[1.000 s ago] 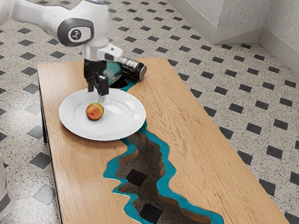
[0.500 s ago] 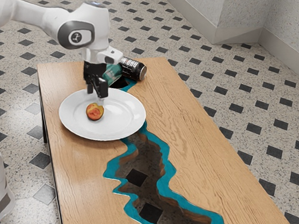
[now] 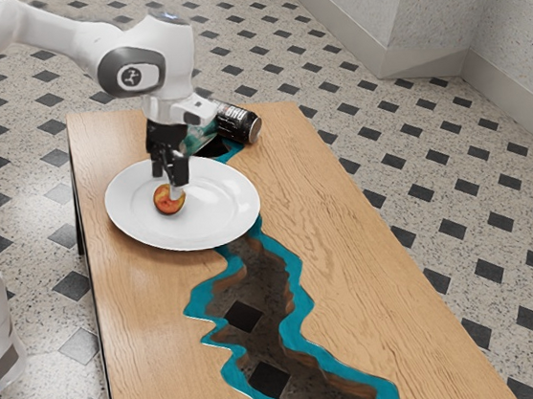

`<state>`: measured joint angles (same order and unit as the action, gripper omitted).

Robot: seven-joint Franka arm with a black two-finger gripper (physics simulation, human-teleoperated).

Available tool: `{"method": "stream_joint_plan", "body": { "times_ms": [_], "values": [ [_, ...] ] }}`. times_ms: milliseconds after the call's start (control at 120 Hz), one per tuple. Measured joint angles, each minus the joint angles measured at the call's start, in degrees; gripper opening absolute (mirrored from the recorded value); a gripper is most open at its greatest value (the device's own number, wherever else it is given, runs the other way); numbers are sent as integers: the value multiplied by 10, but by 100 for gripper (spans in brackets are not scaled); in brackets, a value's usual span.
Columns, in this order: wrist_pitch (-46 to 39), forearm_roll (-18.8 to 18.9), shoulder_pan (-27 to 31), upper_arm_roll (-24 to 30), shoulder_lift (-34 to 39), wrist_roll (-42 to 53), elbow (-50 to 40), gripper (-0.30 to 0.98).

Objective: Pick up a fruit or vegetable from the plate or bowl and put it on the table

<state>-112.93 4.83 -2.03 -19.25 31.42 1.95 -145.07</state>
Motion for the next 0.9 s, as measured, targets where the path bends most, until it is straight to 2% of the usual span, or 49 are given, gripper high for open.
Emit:
{"method": "stream_joint_plan", "body": {
  "times_ms": [317,492,633,733,842,900],
  "values": [
    [-17,-2,-4,1,-33,-4,-6,68],
    [-26,-1,-5,1,-39,-14,-5,49],
    [-30,3,-5,23,-34,-26,8,43],
    [-27,5,-5,75,-52,-33,75,44],
    [-9,7,-5,141,-144,-39,211,45],
    [-3,6,-11,158,-200,-42,272,45]
  ]
}}
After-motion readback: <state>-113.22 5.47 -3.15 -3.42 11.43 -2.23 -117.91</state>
